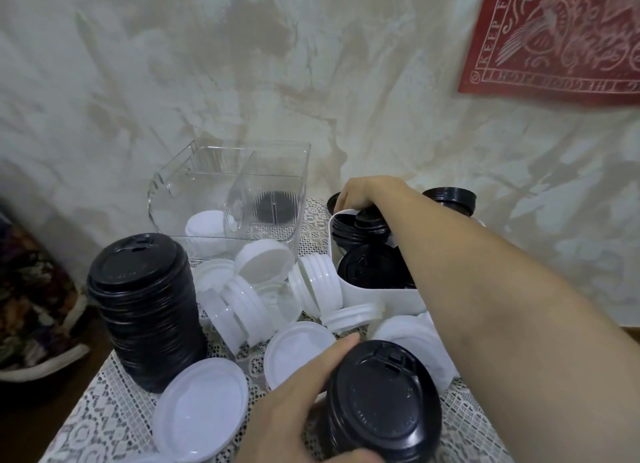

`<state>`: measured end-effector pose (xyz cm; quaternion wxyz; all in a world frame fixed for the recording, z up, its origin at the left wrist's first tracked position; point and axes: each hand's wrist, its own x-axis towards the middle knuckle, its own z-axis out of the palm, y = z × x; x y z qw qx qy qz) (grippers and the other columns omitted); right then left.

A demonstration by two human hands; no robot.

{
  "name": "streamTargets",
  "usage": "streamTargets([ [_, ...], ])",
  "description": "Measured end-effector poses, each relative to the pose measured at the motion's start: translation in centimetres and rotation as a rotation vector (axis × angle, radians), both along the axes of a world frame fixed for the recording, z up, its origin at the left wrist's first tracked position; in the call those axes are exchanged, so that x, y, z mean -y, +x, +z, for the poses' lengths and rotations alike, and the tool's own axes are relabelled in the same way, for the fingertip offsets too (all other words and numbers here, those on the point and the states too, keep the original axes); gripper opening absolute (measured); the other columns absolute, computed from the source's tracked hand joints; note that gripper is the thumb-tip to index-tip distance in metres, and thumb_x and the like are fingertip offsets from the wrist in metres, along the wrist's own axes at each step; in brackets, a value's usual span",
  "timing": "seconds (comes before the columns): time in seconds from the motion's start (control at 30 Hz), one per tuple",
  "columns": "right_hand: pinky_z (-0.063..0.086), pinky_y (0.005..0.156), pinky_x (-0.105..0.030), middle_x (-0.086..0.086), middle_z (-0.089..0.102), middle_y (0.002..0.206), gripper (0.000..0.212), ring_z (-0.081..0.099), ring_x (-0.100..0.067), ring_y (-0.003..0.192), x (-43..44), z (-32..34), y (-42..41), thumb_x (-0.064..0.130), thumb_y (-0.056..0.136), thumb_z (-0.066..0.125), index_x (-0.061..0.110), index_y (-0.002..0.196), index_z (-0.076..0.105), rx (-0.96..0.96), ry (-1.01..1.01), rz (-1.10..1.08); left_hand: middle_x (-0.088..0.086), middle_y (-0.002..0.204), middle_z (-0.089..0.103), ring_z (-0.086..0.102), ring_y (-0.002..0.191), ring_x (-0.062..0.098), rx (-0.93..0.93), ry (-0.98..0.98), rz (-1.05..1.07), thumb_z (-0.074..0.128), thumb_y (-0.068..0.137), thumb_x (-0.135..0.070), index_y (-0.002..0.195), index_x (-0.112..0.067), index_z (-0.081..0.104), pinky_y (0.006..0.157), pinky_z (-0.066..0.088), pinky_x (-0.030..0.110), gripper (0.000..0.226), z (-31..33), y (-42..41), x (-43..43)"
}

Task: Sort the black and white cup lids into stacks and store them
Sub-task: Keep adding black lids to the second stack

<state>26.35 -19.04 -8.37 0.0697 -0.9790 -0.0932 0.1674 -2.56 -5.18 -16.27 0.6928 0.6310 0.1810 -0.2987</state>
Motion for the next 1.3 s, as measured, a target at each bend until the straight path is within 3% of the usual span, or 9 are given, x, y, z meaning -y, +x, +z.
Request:
streamTargets([
  [0.03, 0.058, 0.097, -0.044, 0.005, 0.076, 0.103, 0.015, 0.072, -0.023, 0.100, 0.1, 0.3, -0.2, 0.023, 0.083, 0.077, 0.037, 0.078, 0.079, -0.010, 0.035, -0.003, 0.008, 0.086, 0.065, 0.057, 0.084, 0.021, 0.027, -0.086, 0.089, 0.076, 0.089, -0.030, 0.080, -0.004, 0.067, 0.087, 0.047, 0.021, 0.029, 0.7, 1.0, 1.6],
  [0.13, 0.055, 0.082, -0.029, 0.002, 0.072, 0.092, 0.017, 0.068, -0.013, 0.080, 0.7, 0.3, 0.3, 0.010, 0.088, 0.077, 0.025, 0.097, 0.078, 0.068, 0.168, -0.013, 0.004, 0.076, 0.067, 0.063, 0.086, 0.022, 0.009, -0.113, -0.007, 0.062, 0.099, -0.026, 0.087, 0.000, 0.072, 0.065, 0.053, 0.022, 0.030, 1.8, -0.4, -0.5],
  [0.2, 0.055, 0.067, -0.023, -0.007, 0.071, 0.092, 0.018, 0.067, -0.012, 0.068, 1.1, 0.9, 0.3, 0.003, 0.091, 0.074, 0.018, 0.101, 0.076, 0.099, 0.311, -0.043, 0.005, 0.094, 0.066, 0.062, 0.122, 0.032, 0.099, 0.026, 0.005, 0.065, 0.094, -0.053, 0.131, 0.003, 0.064, 0.098, 0.053, 0.040, 0.067, -7.3, 1.9, -3.2],
  [0.3, 0.060, 0.066, -0.023, -0.018, 0.073, 0.100, 0.016, 0.073, -0.022, 0.075, 1.7, 2.5, -0.3, -0.001, 0.092, 0.072, 0.015, 0.096, 0.074, 0.127, 0.467, -0.069, -0.009, 0.109, 0.063, 0.055, 0.136, 0.020, 0.395, 0.199, -0.118, 0.073, 0.014, -0.096, 0.150, -0.020, 0.052, 0.115, 0.045, 0.036, 0.157, -14.5, 2.9, -5.4],
  [0.4, 0.062, 0.069, -0.022, -0.024, 0.073, 0.110, 0.018, 0.071, -0.023, 0.077, 2.3, 4.4, -2.0, -0.005, 0.092, 0.070, 0.010, 0.102, 0.072, 0.145, 0.584, -0.025, -0.029, 0.116, 0.071, 0.063, 0.117, -0.009, 0.668, 0.230, -0.266, 0.084, 0.043, -0.058, 0.135, -0.063, 0.052, 0.098, 0.047, 0.011, 0.098, -0.7, -5.6, -3.0],
  [0.47, 0.062, 0.070, -0.021, -0.023, 0.072, 0.107, 0.022, 0.070, -0.024, 0.079, 2.8, 5.7, -4.4, -0.007, 0.091, 0.069, 0.005, 0.109, 0.071, 0.155, 0.650, 0.007, -0.035, 0.125, 0.065, 0.060, 0.118, -0.013, 0.798, 0.314, -0.223, 0.084, 0.051, -0.055, 0.131, -0.075, 0.043, 0.098, 0.047, 0.011, 0.092, 2.1, -8.3, -1.7],
  [0.8, 0.045, 0.061, -0.018, 0.009, 0.066, 0.073, 0.009, 0.059, -0.005, 0.061, 6.6, 8.3, -23.7, 0.012, 0.092, 0.075, 0.020, 0.094, 0.075, 0.326, 0.847, 0.065, -0.032, 0.131, 0.063, 0.058, 0.123, -0.009, 0.933, 0.266, -0.167, 0.078, 0.065, -0.062, 0.135, -0.069, 0.046, 0.102, 0.049, 0.025, 0.077, 1.1, -7.8, -1.4],
  [1.1, 0.027, 0.038, -0.014, 0.008, 0.051, 0.063, 0.014, 0.036, -0.005, 0.044, 7.5, 4.6, -32.9, 0.018, 0.106, 0.052, 0.012, 0.114, 0.063, -0.012, 1.375, -0.202, -0.035, 0.130, 0.063, 0.057, 0.123, -0.011, 0.954, 0.262, -0.189, 0.071, 0.072, -0.068, 0.133, -0.071, 0.044, 0.098, 0.047, 0.020, 0.066, 1.7, -8.3, -1.2],
  [1.3, 0.034, 0.042, -0.021, -0.007, 0.055, 0.076, 0.018, 0.043, -0.012, 0.052, 7.4, 1.4, -34.9, 0.031, 0.103, 0.060, 0.033, 0.114, 0.074, 0.017, 1.125, -0.220, -0.031, 0.134, 0.062, 0.058, 0.125, -0.007, 0.976, 0.239, -0.210, 0.070, 0.074, -0.068, 0.140, -0.066, 0.043, 0.103, 0.047, 0.028, 0.071, 1.6, -8.3, -1.1],
])
